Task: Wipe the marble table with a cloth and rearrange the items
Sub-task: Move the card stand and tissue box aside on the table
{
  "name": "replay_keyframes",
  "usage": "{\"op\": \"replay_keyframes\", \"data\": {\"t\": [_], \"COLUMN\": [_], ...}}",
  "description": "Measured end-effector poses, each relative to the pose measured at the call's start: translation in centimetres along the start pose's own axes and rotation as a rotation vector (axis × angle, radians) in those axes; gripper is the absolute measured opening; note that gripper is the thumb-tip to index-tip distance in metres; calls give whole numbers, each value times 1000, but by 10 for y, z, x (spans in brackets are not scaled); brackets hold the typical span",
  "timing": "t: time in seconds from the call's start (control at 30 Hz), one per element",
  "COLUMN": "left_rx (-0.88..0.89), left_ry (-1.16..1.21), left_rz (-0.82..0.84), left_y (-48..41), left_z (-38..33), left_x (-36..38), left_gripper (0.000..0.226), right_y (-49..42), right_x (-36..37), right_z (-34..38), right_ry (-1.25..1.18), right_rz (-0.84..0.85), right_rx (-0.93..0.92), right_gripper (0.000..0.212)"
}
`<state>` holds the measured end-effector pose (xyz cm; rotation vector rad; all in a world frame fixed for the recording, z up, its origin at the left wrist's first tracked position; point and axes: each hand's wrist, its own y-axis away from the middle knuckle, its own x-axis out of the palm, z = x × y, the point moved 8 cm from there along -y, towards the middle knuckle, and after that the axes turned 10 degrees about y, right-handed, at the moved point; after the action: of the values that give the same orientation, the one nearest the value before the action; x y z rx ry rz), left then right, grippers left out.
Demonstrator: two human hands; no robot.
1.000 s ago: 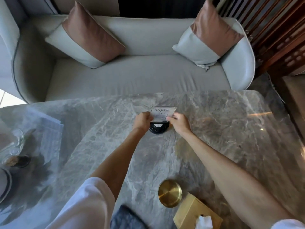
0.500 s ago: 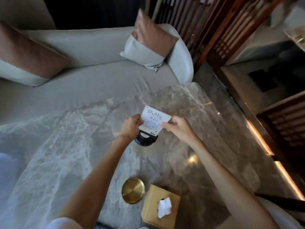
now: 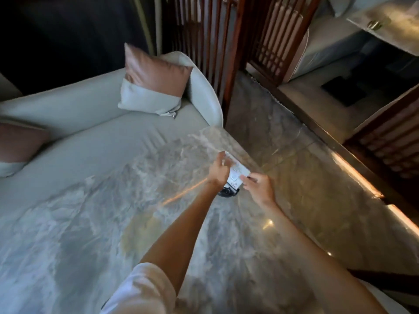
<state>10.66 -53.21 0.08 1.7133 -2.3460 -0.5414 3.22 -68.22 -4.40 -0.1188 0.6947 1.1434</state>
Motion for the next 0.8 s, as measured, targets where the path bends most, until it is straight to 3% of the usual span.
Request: {"op": "replay_keyframes", "data": {"t": [0.13, 0.53, 0.7, 0.8], "left_rx": [-22, -114, -62, -63], "left_ry": [33, 21, 10, 5], "left_rz": [-70, -65, -62, -24], "left_y": [-41, -91, -97, -96], "left_z": [-13, 3, -6, -9], "left_x": [17, 23, 12, 12], "left_gripper": [35, 43, 44, 49], "right_y": [-52, -68, -71, -73], "right_x": [-3, 2, 10, 11], "right_z": [5, 15, 17, 19], "right_ry": [72, 180, 239, 271], "right_rz": [-62, -13, 101, 152], "right_rx": [-61, -100, -84, -98], "right_gripper": [52, 50, 30, 28]}}
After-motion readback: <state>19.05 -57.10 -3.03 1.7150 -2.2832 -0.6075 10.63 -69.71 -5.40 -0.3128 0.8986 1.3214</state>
